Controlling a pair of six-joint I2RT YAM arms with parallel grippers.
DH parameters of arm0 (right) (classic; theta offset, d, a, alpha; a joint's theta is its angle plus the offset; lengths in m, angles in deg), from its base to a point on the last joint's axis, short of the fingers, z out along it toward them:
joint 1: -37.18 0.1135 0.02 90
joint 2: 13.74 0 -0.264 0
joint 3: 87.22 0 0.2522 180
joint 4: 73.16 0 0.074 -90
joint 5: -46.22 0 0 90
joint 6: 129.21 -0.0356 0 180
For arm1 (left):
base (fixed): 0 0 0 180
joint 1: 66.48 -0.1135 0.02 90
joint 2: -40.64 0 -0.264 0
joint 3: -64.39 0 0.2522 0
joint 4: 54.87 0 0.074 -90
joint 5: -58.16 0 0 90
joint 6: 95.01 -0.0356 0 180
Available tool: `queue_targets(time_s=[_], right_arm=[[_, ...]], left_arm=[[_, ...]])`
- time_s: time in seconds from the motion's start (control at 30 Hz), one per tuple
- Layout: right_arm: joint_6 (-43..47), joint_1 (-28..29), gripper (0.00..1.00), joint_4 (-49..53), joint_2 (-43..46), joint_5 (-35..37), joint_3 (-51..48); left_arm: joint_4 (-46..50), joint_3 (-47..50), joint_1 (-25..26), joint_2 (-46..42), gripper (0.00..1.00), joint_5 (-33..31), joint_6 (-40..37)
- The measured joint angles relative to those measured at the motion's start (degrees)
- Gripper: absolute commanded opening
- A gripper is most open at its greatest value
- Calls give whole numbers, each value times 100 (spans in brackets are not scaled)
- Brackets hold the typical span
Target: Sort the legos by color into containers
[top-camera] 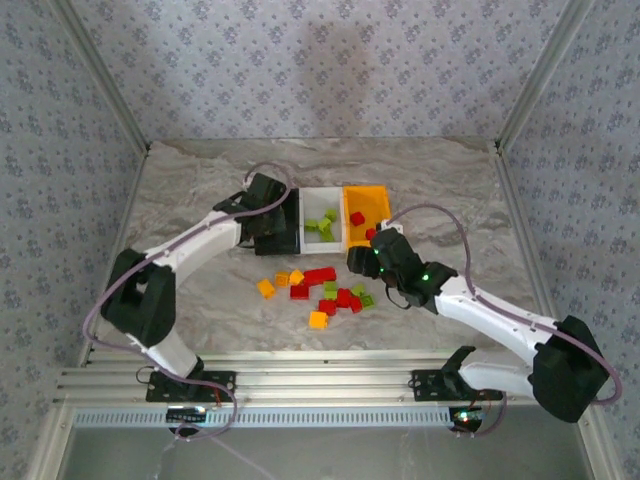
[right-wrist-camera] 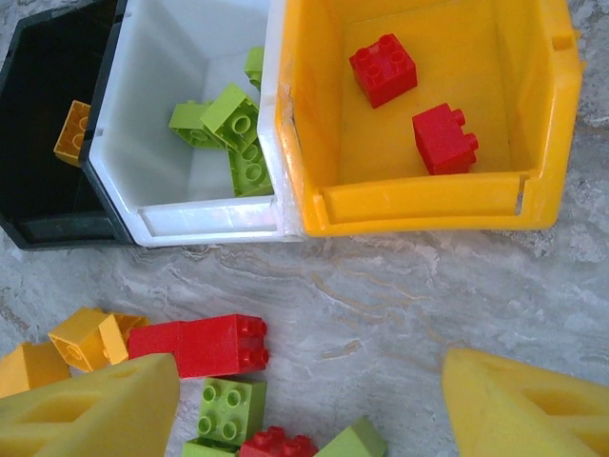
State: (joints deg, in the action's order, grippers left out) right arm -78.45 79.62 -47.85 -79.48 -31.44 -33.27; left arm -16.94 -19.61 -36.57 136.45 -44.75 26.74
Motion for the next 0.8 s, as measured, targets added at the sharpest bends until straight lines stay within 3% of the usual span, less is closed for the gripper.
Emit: queue_targets(time_s=[0.17,0.27,0.5,0.8], right_arm=[[-48,28,76,24,39,13,-20],[-85,61,76,26,39,15,-20],[-109,85,76,37,63,33,-20],[-177,101,76,13,157,35,-162]], left_arm=[[44,-426,-168,485,60,76,-144],[116,-463,-168,496,74,155,-179],[66,127,57,-404,83,247,-85],[-120,2446,975,-2590,90,289,562]])
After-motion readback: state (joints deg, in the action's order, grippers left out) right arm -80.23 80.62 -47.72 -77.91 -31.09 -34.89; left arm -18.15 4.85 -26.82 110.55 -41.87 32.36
